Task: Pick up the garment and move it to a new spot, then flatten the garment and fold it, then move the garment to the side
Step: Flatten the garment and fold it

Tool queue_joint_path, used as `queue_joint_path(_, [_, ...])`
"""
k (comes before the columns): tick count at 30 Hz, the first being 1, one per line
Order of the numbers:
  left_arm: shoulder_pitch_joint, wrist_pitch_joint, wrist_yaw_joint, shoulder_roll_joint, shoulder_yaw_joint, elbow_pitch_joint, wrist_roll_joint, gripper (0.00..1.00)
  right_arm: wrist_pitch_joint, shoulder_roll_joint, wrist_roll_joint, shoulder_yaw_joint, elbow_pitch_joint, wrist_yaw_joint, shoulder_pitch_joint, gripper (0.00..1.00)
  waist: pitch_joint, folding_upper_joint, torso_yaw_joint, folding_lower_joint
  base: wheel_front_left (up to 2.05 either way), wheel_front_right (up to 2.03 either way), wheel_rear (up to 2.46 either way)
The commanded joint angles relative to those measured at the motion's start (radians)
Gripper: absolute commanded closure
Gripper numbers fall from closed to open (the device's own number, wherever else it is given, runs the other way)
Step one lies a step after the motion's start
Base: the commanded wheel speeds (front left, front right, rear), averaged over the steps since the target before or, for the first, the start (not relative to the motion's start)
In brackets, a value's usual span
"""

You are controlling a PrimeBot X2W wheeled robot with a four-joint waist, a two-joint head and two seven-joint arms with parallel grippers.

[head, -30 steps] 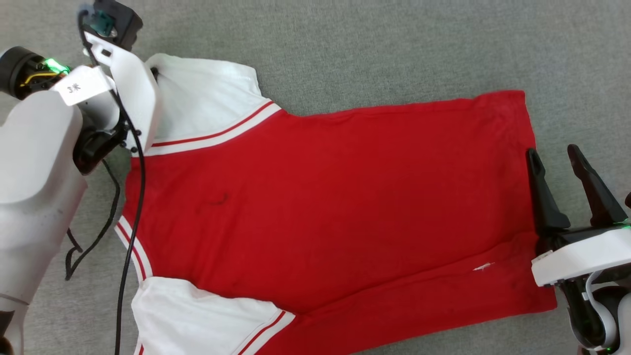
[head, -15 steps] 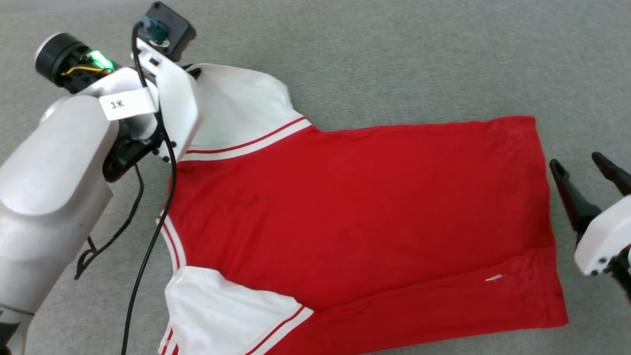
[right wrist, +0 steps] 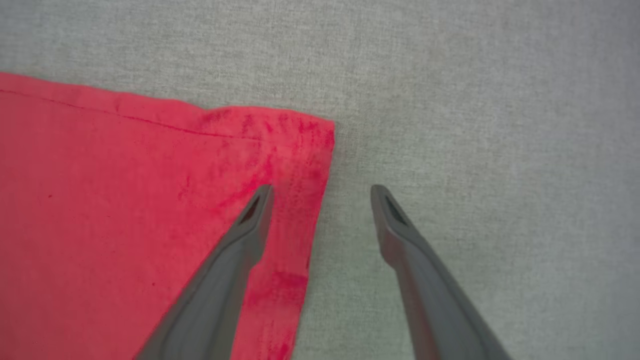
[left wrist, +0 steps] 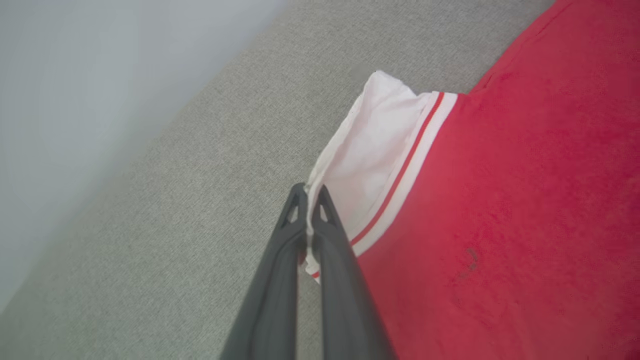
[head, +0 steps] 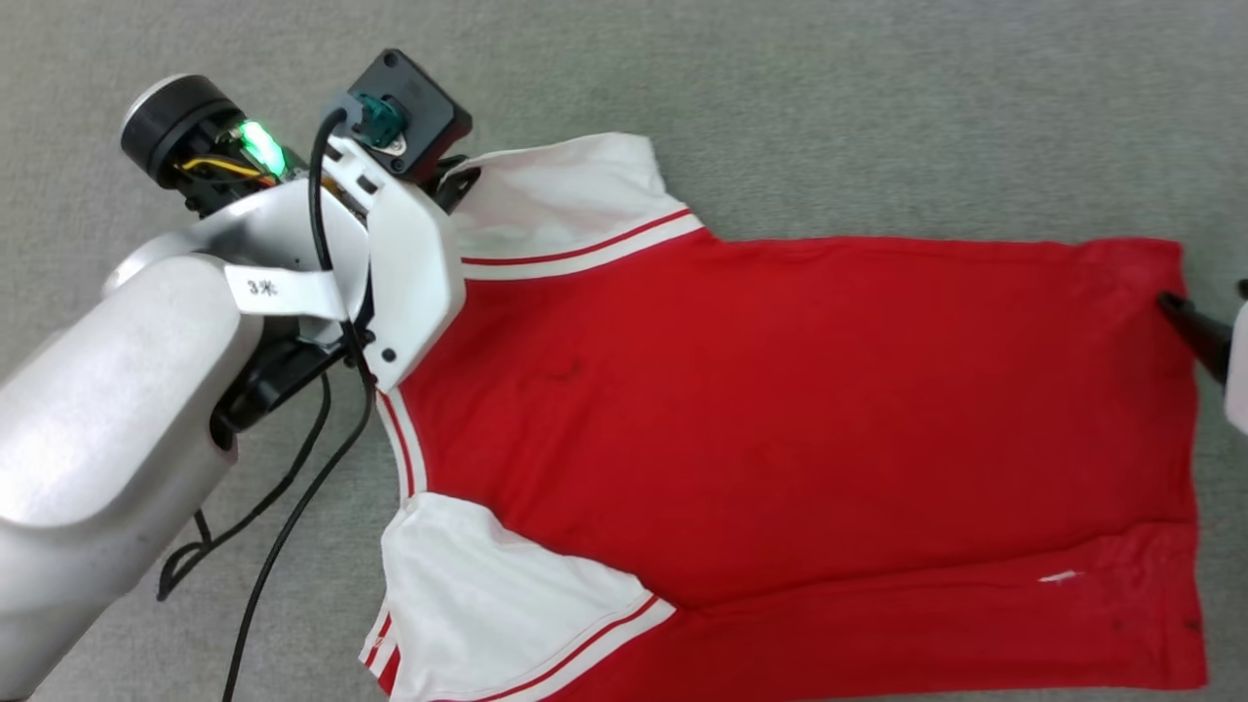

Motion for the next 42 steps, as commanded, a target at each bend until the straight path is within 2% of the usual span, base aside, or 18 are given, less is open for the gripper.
queue_joint_path(1, [0.012, 0.004, 0.008, 0.002, 0.000, -0.020, 0.007, 1.00, 0.006, -0.019, -0.007, 0.004, 0.012, -0.001, -0.025, 0.00, 0.016, 0.0000, 0.017, 0.0000, 0.00, 0.00, 0.00])
queue_joint_path(8, [0.021, 0.018, 0.030, 0.014, -0.005, -0.132, 0.015, 1.00, 0.023, -0.066, -0.013, 0.085, 0.092, -0.001, -0.080, 0.00, 0.042, 0.0000, 0.055, 0.0000, 0.00, 0.00, 0.00])
queue_joint_path(17, [0.030, 0.017, 0.038, 0.013, -0.008, -0.178, 0.005, 1.00, -0.025, -0.087, 0.002, 0.181, 0.182, -0.001, -0.078, 0.00, 0.056, 0.0000, 0.082, 0.0000, 0.00, 0.00, 0.00])
queue_joint_path(18, [0.033, 0.017, 0.040, 0.015, -0.010, -0.180, 0.004, 1.00, -0.033, -0.091, 0.005, 0.194, 0.188, -0.001, -0.078, 0.09, 0.056, 0.0000, 0.083, 0.0000, 0.00, 0.00, 0.00])
queue_joint_path(19, [0.036, 0.016, 0.042, 0.015, -0.010, -0.181, 0.003, 1.00, -0.037, -0.094, 0.008, 0.200, 0.195, -0.001, -0.078, 0.61, 0.056, 0.0000, 0.085, 0.0000, 0.00, 0.00, 0.00])
queue_joint_path(20, [0.038, 0.014, 0.043, 0.016, -0.011, -0.180, 0.002, 1.00, -0.044, -0.096, 0.011, 0.205, 0.202, -0.001, -0.080, 0.94, 0.055, 0.0000, 0.085, 0.0000, 0.00, 0.00, 0.00])
queue_joint_path(21, [0.039, 0.012, 0.045, 0.017, -0.012, -0.179, 0.003, 1.00, -0.054, -0.097, 0.013, 0.205, 0.208, -0.001, -0.082, 1.00, 0.054, 0.0000, 0.085, 0.0000, 0.00, 0.00, 0.00])
queue_joint_path(24, [0.061, -0.004, 0.053, 0.009, -0.016, -0.163, -0.003, 1.00, -0.148, -0.092, 0.019, 0.168, 0.240, -0.002, -0.104, 1.00, 0.031, 0.0000, 0.084, 0.0000, 0.00, 0.00, 0.00])
queue_joint_path(31, [0.113, -0.054, 0.078, 0.011, -0.007, -0.131, -0.017, 1.00, -0.278, -0.051, 0.057, 0.095, 0.271, -0.002, -0.086, 1.00, -0.041, 0.0000, 0.079, 0.0000, 0.00, 0.00, 0.00])
queue_joint_path(42, [0.220, -0.131, 0.125, 0.017, -0.004, -0.122, -0.042, 1.00, -0.366, -0.016, 0.130, 0.019, 0.254, -0.002, 0.045, 1.00, -0.163, 0.0000, 0.089, 0.0000, 0.00, 0.00, 0.00])
